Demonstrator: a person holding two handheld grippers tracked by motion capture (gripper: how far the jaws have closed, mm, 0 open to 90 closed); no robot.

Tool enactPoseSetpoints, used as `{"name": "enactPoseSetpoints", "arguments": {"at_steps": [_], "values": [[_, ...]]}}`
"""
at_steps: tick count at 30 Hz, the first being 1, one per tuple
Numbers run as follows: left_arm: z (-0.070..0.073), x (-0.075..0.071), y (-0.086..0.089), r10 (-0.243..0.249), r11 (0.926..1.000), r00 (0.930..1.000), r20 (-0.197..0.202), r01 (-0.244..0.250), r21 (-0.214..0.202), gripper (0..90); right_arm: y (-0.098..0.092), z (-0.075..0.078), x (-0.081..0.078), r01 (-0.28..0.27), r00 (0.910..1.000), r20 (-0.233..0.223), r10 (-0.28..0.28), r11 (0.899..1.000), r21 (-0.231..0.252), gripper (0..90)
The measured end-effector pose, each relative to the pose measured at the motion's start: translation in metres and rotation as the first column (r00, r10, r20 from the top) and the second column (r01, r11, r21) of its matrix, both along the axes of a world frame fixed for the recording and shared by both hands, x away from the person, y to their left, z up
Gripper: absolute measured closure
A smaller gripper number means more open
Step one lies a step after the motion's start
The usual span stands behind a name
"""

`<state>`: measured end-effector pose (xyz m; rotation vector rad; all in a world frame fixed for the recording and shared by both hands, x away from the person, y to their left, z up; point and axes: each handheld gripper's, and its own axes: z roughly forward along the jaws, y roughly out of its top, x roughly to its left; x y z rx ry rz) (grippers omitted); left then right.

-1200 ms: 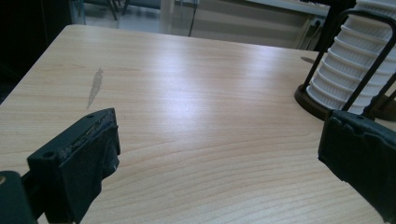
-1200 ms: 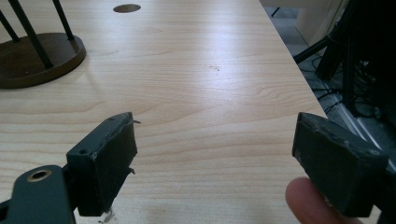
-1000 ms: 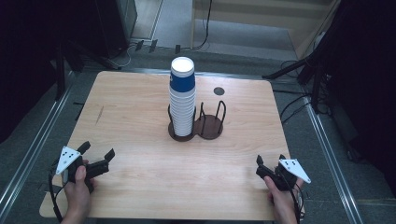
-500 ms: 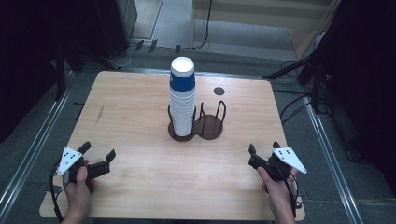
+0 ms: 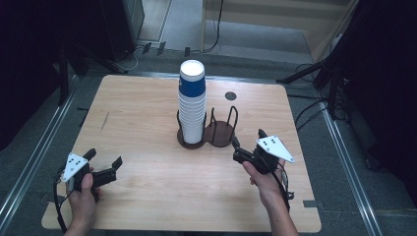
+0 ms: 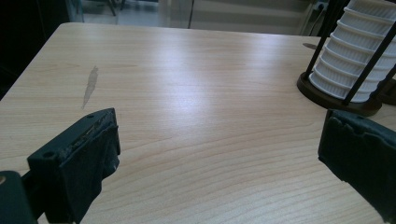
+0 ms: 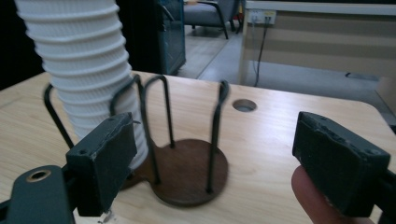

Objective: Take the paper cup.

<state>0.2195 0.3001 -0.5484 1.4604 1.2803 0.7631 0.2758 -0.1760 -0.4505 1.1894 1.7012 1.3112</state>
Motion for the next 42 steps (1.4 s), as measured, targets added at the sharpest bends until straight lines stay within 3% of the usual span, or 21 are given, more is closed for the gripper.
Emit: {"name": "enactPoseSetpoints", "arguments": {"at_steps": [10, 20, 30, 37, 42], "values": [[-0.001, -0.001, -0.004, -0.025, 0.9992, 0.9996, 0.01, 0.024, 0.032, 0.0, 0.041, 0.019, 0.014, -0.077, 0.9966, 0.03, 0.076, 0.997, 0.013, 13.4], [-0.001, -0.003, -0.004, -0.023, 0.9993, 0.9997, 0.011, 0.022, 0.029, 0.0, 0.074, 0.04, 0.028, -0.126, 0.9898, 0.069, 0.125, 0.992, 0.018, 13.4], [-0.001, -0.001, -0.004, -0.023, 0.9994, 0.9997, 0.002, 0.023, 0.026, 0.0, 0.099, 0.059, 0.043, -0.15, 0.9847, 0.095, 0.146, 0.988, 0.034, 13.5], [-0.001, -0.001, -0.003, -0.023, 0.9995, 0.9997, -0.001, 0.023, 0.02, 0.0, 0.114, 0.069, 0.056, -0.188, 0.9791, 0.095, 0.18, 0.979, 0.083, 13.4], [-0.001, -0.001, -0.003, -0.022, 0.9996, 0.9998, 0.0, 0.022, 0.015, 0.0, 0.124, 0.073, 0.063, -0.197, 0.9765, 0.102, 0.189, 0.978, 0.064, 13.4]]}}
